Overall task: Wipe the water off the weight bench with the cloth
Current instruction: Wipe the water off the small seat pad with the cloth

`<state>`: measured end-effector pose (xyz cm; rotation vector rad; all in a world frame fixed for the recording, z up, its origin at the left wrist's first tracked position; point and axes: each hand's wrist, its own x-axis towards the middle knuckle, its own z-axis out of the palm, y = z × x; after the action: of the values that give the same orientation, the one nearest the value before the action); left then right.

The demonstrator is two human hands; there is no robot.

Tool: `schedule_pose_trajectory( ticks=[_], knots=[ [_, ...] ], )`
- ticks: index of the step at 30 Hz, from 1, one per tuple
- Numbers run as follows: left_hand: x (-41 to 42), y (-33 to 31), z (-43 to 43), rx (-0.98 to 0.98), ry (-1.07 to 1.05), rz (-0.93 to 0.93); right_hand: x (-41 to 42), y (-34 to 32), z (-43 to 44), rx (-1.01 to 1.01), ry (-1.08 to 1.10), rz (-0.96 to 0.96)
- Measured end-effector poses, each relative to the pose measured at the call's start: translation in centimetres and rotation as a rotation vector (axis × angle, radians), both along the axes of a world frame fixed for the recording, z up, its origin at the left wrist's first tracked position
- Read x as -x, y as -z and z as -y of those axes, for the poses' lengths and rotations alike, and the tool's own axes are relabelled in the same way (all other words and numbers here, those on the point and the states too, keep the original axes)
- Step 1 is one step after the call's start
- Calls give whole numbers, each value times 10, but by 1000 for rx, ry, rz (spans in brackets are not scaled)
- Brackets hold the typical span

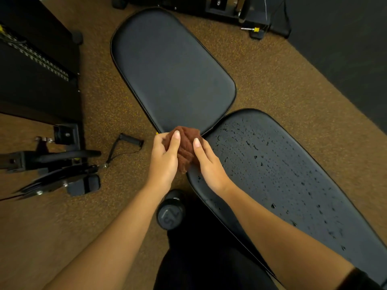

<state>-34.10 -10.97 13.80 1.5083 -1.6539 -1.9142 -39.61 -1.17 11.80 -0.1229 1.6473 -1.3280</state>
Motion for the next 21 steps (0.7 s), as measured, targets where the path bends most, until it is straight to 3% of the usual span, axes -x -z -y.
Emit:
schedule_pose_trajectory(
  ticks=[3,6,11,16,21],
  knots=[
    [-5,-5,-3,-246,-95,-112,-6,-1,-13,47,-15,31],
    [-15,-10,2,-314,-83,-174,-8,-2,-24,28,-44,48],
    [-44,-16,-5,-141,55,-97,-18,-5,-36,0,214,62],
    [-56,-24,-39,44,149,-73,-36,-18,-34,53,488,260],
    [-66,-18,-39,236,267,176,-39,-26,-58,114,442,363]
  ],
)
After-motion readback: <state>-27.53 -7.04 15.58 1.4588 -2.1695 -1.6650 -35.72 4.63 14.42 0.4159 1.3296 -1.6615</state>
